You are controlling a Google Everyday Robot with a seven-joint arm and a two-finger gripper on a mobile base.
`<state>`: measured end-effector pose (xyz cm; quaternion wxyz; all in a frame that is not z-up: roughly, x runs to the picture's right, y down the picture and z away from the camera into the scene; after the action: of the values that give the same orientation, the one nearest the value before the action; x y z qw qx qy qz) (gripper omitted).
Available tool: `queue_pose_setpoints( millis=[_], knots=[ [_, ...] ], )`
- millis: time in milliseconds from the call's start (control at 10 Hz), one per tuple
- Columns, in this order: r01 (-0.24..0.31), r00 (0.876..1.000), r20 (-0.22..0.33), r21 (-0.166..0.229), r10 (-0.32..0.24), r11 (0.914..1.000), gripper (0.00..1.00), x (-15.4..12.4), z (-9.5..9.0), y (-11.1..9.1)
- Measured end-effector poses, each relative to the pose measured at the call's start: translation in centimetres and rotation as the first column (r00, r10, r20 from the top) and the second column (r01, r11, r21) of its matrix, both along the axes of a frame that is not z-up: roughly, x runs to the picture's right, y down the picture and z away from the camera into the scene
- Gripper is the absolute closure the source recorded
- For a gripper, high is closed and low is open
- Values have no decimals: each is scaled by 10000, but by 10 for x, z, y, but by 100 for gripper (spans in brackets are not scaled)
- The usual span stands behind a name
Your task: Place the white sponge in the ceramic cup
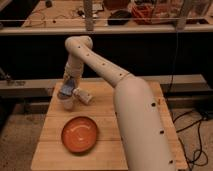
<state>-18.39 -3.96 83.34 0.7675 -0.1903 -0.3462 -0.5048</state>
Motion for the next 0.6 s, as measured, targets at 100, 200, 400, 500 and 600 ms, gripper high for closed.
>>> queue_pose_setpoints(
  millis=[100,200,400,500,600],
  knots=[
    [135,9998,134,-55,-134,9999,99,-1,0,1],
    [172,9997,185,-68,-171,9998,99,0,0,1],
    [217,9995,230,-107,-215,9997,97,0,0,2],
    [268,9993,274,-133,-264,9996,94,-1,0,3],
    [319,9990,312,-154,-315,9994,93,-2,0,3]
  ],
)
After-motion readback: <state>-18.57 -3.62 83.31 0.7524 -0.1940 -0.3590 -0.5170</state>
